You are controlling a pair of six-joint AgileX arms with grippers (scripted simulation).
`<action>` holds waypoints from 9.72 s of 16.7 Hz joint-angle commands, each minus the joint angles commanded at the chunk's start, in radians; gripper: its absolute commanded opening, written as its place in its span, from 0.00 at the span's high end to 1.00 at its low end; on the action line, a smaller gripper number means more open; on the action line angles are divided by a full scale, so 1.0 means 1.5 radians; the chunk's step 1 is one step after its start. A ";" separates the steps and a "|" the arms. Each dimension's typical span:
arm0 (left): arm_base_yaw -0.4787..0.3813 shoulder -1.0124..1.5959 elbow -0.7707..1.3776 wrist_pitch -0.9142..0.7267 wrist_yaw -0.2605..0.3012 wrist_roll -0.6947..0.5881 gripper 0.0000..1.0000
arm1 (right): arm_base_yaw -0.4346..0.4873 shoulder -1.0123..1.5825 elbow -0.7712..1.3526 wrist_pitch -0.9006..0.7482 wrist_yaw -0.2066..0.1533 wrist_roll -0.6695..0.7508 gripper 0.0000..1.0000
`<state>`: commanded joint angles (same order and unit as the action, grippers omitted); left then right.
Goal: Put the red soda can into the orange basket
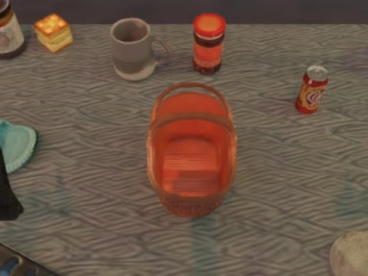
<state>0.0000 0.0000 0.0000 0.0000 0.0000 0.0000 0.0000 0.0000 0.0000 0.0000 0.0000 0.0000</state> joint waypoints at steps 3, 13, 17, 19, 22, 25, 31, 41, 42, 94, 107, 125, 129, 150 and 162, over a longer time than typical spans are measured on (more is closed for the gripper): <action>0.000 0.000 0.000 0.000 0.000 0.000 0.00 | 0.001 0.006 0.006 -0.003 -0.001 -0.001 0.00; 0.000 0.000 0.000 0.000 0.000 0.000 0.00 | 0.038 0.383 0.366 -0.226 -0.026 -0.084 0.00; 0.000 0.000 0.000 0.000 0.000 0.000 0.00 | 0.052 0.645 0.614 -0.374 -0.030 -0.143 0.00; 0.000 0.000 0.000 0.000 0.000 0.000 0.00 | 0.058 0.786 0.751 -0.452 -0.031 -0.174 0.00; 0.000 0.000 0.000 0.000 0.000 0.000 0.00 | 0.068 1.000 0.962 -0.570 -0.032 -0.223 0.00; 0.000 0.000 0.000 0.000 0.000 0.000 0.00 | 0.077 1.205 1.168 -0.683 -0.032 -0.271 0.00; 0.000 0.000 0.000 0.000 0.000 0.000 0.00 | 0.095 1.546 1.503 -0.865 -0.032 -0.355 0.00; 0.000 0.000 0.000 0.000 0.000 0.000 0.00 | 0.103 1.701 1.654 -0.943 -0.032 -0.391 0.00; 0.000 0.000 0.000 0.000 0.000 0.000 0.00 | 0.099 1.702 1.652 -0.942 -0.032 -0.391 0.00; 0.000 0.000 0.000 0.000 0.000 0.000 0.00 | 0.181 1.507 1.092 0.043 -0.470 -0.125 1.00; 0.000 0.000 0.000 0.000 0.000 0.000 0.00 | 0.228 1.342 0.825 0.537 -0.737 0.022 1.00; 0.000 0.000 0.000 0.000 0.000 0.000 0.00 | 0.231 1.509 0.768 0.756 -0.734 0.019 1.00; 0.000 0.000 0.000 0.000 0.000 0.000 0.00 | 0.231 1.509 0.768 0.756 -0.734 0.019 0.70; -0.007 0.018 0.016 -0.015 0.003 0.009 0.00 | 0.227 1.494 0.759 0.748 -0.727 0.018 0.00; -0.187 0.567 0.458 -0.449 0.050 0.263 0.00 | 0.149 1.027 0.478 0.501 -0.486 -0.006 0.00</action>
<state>-0.2812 0.8508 0.6877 -0.6735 0.0743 0.3942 0.2230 1.5410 0.7170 0.7519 -0.7290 -0.0092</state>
